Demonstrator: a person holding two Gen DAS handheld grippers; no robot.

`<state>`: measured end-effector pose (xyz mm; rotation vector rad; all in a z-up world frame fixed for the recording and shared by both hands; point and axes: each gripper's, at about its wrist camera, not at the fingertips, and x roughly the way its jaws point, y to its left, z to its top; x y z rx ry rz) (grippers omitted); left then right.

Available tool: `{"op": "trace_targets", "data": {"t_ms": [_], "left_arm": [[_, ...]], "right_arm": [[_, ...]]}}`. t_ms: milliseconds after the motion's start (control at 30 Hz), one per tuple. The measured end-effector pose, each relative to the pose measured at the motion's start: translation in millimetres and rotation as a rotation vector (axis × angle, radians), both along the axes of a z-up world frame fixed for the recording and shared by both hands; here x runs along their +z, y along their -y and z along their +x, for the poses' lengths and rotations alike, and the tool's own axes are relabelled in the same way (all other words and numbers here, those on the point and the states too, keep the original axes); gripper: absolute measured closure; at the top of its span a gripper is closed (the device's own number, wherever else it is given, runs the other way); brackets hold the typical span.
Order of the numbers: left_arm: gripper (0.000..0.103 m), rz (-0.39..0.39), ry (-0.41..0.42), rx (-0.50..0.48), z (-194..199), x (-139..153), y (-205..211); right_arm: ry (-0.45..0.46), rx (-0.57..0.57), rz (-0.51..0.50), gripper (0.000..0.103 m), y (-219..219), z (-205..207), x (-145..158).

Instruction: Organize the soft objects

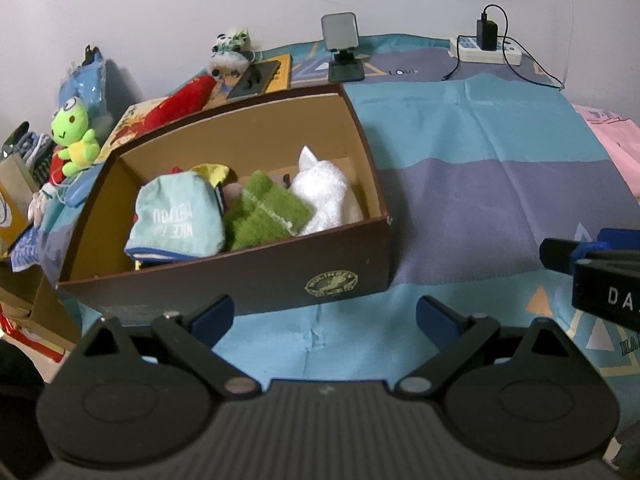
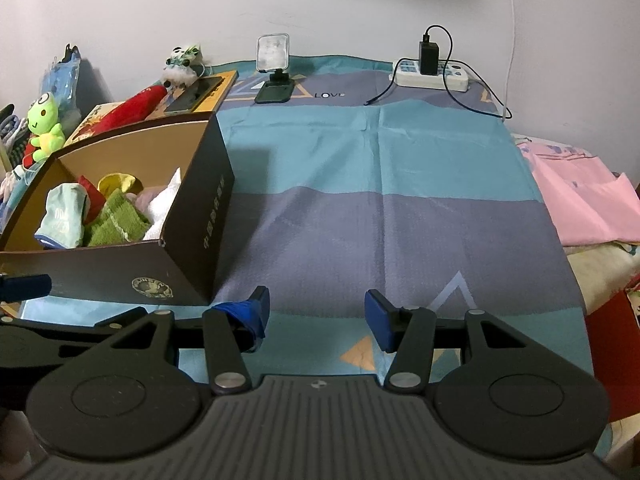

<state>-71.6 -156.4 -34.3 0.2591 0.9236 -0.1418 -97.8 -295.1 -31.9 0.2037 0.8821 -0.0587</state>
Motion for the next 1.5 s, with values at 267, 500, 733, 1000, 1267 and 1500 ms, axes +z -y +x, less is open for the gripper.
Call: {"op": "trace_targets", "data": {"t_ms": [267, 500, 733, 1000, 1267, 1500], "left_arm": [[0.006, -0.012, -0.022, 0.021, 8, -1, -5], [0.006, -0.015, -0.016, 0.005, 10, 1, -1], [0.006, -0.004, -0.034, -0.064, 14, -3, 16], [0.006, -0.012, -0.086, -0.151, 15, -13, 40], [0.006, -0.012, 0.007, -0.193, 9, 10, 43], [0.006, -0.020, 0.057, -0.101, 29, 36, 4]], "right_arm": [[0.014, 0.018, 0.000, 0.066, -5, 5, 3], [0.008, 0.006, 0.001, 0.066, -4, 7, 3], [-0.033, -0.044, -0.007, 0.065, 6, 3, -3], [-0.094, -0.135, 0.013, 0.065, 27, -7, -14], [-0.063, -0.144, 0.022, 0.065, 27, -7, -5], [0.014, -0.074, 0.021, 0.065, -6, 16, 18]]}}
